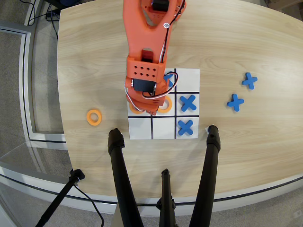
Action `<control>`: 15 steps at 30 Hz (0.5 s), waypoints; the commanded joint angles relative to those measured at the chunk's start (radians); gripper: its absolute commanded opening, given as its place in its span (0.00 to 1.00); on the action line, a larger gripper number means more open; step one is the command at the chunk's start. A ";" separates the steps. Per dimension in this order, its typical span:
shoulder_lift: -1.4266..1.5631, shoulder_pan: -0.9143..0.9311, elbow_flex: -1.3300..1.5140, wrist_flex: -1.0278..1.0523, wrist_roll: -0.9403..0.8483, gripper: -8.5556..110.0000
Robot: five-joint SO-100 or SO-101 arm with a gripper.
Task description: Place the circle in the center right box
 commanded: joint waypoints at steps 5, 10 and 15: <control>0.012 0.011 -0.052 0.002 0.003 0.11; 0.035 0.031 -0.106 0.034 0.003 0.19; 0.126 0.048 -0.195 0.186 -0.002 0.21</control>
